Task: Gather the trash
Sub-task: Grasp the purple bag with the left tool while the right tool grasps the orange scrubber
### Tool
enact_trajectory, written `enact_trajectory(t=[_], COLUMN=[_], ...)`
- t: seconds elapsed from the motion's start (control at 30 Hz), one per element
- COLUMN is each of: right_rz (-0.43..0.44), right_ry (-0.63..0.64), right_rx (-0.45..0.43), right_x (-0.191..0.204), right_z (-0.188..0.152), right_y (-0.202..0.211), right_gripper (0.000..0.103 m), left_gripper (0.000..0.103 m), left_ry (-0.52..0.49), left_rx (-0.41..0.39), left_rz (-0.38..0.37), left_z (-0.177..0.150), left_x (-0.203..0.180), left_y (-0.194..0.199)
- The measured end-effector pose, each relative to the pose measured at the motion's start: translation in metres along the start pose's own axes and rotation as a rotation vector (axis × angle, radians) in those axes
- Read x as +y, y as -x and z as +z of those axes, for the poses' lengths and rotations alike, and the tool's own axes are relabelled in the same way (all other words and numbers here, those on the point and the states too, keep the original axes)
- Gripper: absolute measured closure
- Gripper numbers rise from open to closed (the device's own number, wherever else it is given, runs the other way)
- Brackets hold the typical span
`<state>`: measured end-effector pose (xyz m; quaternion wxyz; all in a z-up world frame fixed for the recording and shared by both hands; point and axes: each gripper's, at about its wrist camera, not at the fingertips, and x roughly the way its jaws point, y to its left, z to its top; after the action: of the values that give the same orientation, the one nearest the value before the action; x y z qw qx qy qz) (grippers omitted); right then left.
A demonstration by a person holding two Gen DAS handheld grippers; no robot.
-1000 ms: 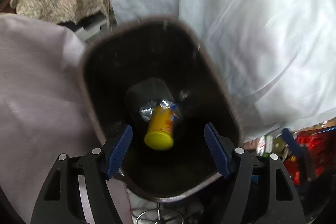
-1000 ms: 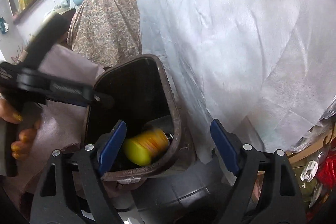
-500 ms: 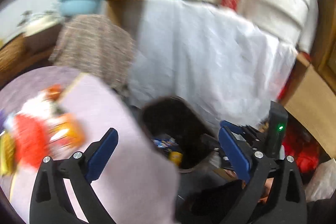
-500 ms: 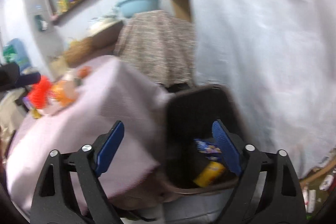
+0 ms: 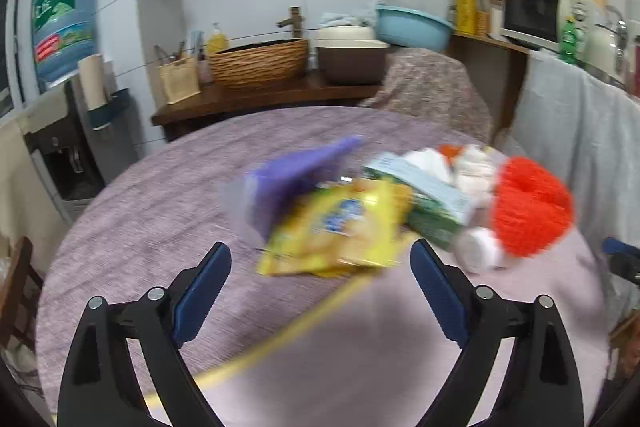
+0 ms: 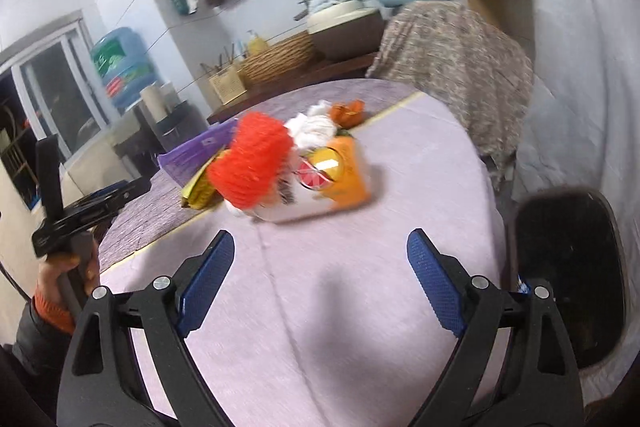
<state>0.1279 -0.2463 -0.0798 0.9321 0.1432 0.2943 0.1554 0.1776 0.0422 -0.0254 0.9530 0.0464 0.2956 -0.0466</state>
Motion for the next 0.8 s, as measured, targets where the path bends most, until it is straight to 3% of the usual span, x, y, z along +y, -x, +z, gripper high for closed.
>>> enact_trajectory(t=[0.13,0.33,0.47,0.5,0.6,0.67,0.7,0.8], right_rz=[0.021,-0.038,-0.131,-0.133,-0.15,-0.13,-0.106,-0.052], right_ry=[0.03,0.102,0.163,0.168,0.188,0.192,0.19,0.207], right_rx=[-0.006,0.019,0.047,0.052,0.047,0.025,0.017,-0.014], right_x=[0.028,0.059,0.074,0.075,0.075,0.076,0.076,0.08], right_z=[0.023,0.047,0.053,0.053,0.05,0.049,0.048,0.047], right_y=[-0.021,-0.055,-0.075,-0.078,-0.081,-0.076,-0.074,-0.065], right_gripper=[0.016,0.016,0.036,0.042,0.079,0.082,0.083,0.084], left_gripper=[0.017,0.017,0.019,0.026,0.054,0.068,0.08,0.092], left_ry=[-0.044,-0.127,-0.179,-0.182,-0.178,-0.186,-0.186,-0.151], left_rx=[-0.01,0.03,0.058,0.067,0.101,0.108,0.102,0.084], left_rz=[0.037,0.047,0.067,0.068,0.064,0.089,0.101,0.099], left_z=[0.014,0.027,0.032,0.033,0.035,0.034,0.034,0.035], left_x=[0.029,0.04,0.037,0.036,0.038,0.037,0.038,0.044], left_y=[-0.018,-0.051,-0.073,-0.077,-0.09,-0.092,-0.091,-0.082])
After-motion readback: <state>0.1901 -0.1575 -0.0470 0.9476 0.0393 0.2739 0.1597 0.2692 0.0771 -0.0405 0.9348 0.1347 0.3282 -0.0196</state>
